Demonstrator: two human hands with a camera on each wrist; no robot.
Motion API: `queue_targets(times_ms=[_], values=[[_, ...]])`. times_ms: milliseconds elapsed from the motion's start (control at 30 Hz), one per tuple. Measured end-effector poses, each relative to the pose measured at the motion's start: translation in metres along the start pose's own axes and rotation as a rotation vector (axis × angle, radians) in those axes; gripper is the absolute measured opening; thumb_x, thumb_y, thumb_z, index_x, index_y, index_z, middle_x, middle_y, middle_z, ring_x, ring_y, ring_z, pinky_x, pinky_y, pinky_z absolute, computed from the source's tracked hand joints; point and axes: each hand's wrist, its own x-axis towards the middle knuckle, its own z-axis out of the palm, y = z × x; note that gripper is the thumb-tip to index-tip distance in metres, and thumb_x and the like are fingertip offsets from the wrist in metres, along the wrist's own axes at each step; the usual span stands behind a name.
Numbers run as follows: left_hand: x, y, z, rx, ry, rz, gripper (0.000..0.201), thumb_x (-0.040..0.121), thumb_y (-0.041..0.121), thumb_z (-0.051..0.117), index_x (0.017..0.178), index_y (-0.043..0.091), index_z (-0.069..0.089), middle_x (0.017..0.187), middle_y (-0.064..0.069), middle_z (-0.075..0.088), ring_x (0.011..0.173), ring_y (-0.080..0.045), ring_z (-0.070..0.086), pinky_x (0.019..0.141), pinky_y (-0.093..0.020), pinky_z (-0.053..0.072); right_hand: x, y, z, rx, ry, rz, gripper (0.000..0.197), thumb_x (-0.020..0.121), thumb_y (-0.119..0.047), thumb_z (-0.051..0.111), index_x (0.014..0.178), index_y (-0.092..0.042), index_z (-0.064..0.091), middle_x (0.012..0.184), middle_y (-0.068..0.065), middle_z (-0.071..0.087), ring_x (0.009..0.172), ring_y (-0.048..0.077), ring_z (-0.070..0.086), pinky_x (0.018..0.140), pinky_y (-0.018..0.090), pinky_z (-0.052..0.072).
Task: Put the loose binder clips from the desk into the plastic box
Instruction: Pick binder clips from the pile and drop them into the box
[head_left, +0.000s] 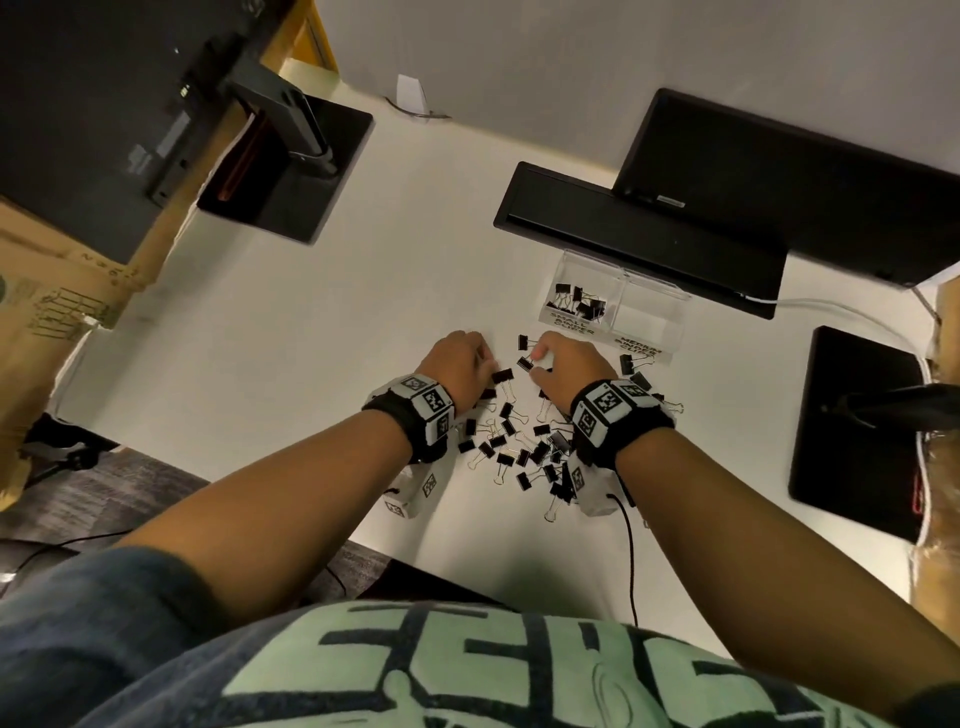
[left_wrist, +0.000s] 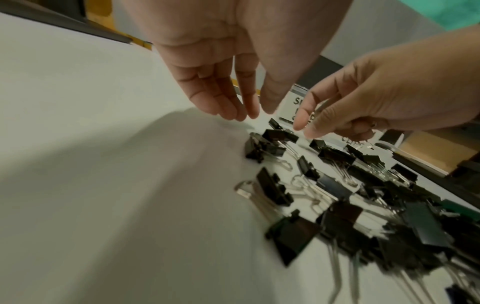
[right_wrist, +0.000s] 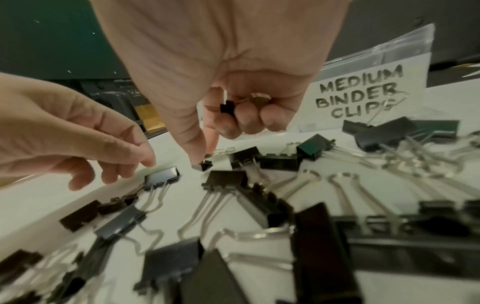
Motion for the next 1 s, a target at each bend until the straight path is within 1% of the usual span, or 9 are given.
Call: queue_targets(times_ms=[67, 133, 233, 300, 367, 600, 767, 900, 1000], values=[[-0.005, -0.006, -0.004, -0.027, 0.016, -0.029, 0.009, 0.089, 0.02, 0.056, 0.092, 0.012, 0.06, 0.093, 0.0, 0.054, 0.087, -0.019, 0.056, 0.075, -0.027, 0.042, 0.002, -0.005, 0.005, -0.043, -0.006, -0.03, 0.017, 0.09, -0.027, 0.058, 0.105, -0.022, 0.053, 0.072, -0.006, 0.051, 0.057, 0.013, 0.045, 0.048, 0.023, 0.03], [-0.011, -0.009, -0.006, -0.021, -0.025, -0.033, 0.013, 0.085, 0.024, 0.062, 0.092, 0.013, 0.061, 0.091, 0.001, 0.055, 0.084, -0.017, 0.055, 0.074, -0.027, 0.044, 0.003, -0.008, 0.009, -0.079, -0.002, -0.045, 0.02, 0.09, -0.026, 0.059, 0.108, -0.02, 0.051, 0.086, 0.0, 0.058, 0.065, 0.015, 0.048, 0.048, 0.024, 0.029], [-0.017, -0.01, -0.003, 0.026, -0.103, 0.009, 0.026, 0.079, 0.034, 0.07, 0.094, 0.016, 0.059, 0.089, 0.002, 0.054, 0.081, -0.016, 0.054, 0.074, -0.029, 0.047, 0.004, -0.007, 0.013, -0.055, 0.027, -0.062, 0.021, 0.09, -0.024, 0.059, 0.108, -0.015, 0.052, 0.105, 0.006, 0.057, 0.082, 0.02, 0.053, 0.064, 0.027, 0.037], [-0.019, -0.006, 0.001, 0.068, -0.124, 0.047, 0.027, 0.08, 0.034, 0.07, 0.096, 0.016, 0.057, 0.094, 0.0, 0.054, 0.085, -0.017, 0.054, 0.078, -0.031, 0.048, 0.004, -0.008, 0.015, -0.042, 0.031, -0.061, 0.022, 0.091, -0.021, 0.058, 0.109, -0.009, 0.053, 0.115, 0.009, 0.052, 0.095, 0.025, 0.055, 0.074, 0.03, 0.041], [-0.02, -0.003, 0.005, 0.126, -0.133, 0.077, 0.026, 0.082, 0.032, 0.067, 0.099, 0.016, 0.055, 0.099, -0.002, 0.053, 0.087, -0.017, 0.052, 0.08, -0.033, 0.049, 0.005, -0.01, 0.017, -0.06, 0.024, -0.053, 0.022, 0.093, -0.019, 0.055, 0.109, -0.004, 0.053, 0.119, 0.011, 0.048, 0.099, 0.027, 0.056, 0.08, 0.033, 0.043], [-0.02, 0.001, 0.007, 0.219, -0.148, 0.177, 0.015, 0.09, 0.017, 0.051, 0.103, 0.01, 0.054, 0.106, -0.009, 0.056, 0.097, -0.026, 0.054, 0.077, -0.035, 0.047, -0.003, -0.004, 0.015, 0.088, 0.062, -0.006, 0.015, 0.094, -0.014, 0.052, 0.103, -0.004, 0.058, 0.113, 0.013, 0.055, 0.099, 0.025, 0.056, 0.08, 0.031, 0.043], [-0.021, 0.003, 0.004, 0.231, -0.085, 0.217, 0.028, 0.094, 0.016, 0.041, 0.12, 0.009, 0.049, 0.113, -0.012, 0.053, 0.103, -0.028, 0.052, 0.081, -0.038, 0.047, -0.012, 0.0, -0.008, 0.354, 0.174, 0.057, 0.012, 0.093, -0.021, 0.055, 0.1, -0.014, 0.062, 0.096, -0.002, 0.061, 0.08, 0.007, 0.056, 0.068, 0.016, 0.044], [-0.018, 0.0, 0.0, 0.227, -0.075, 0.213, 0.022, 0.091, 0.009, 0.047, 0.112, 0.011, 0.054, 0.109, -0.01, 0.052, 0.099, -0.027, 0.052, 0.078, -0.036, 0.047, 0.001, 0.002, -0.043, 0.502, 0.339, 0.066, 0.013, 0.091, -0.023, 0.058, 0.1, -0.017, 0.065, 0.095, -0.004, 0.064, 0.087, 0.012, 0.061, 0.078, 0.025, 0.053], [-0.015, 0.004, -0.003, 0.131, -0.034, 0.172, 0.018, 0.092, 0.012, 0.045, 0.104, 0.007, 0.057, 0.103, -0.011, 0.054, 0.092, -0.025, 0.053, 0.081, -0.036, 0.047, 0.018, 0.003, -0.059, 0.444, 0.395, 0.089, 0.012, 0.091, -0.019, 0.058, 0.099, -0.014, 0.065, 0.093, -0.001, 0.064, 0.08, 0.01, 0.059, 0.074, 0.023, 0.052]])
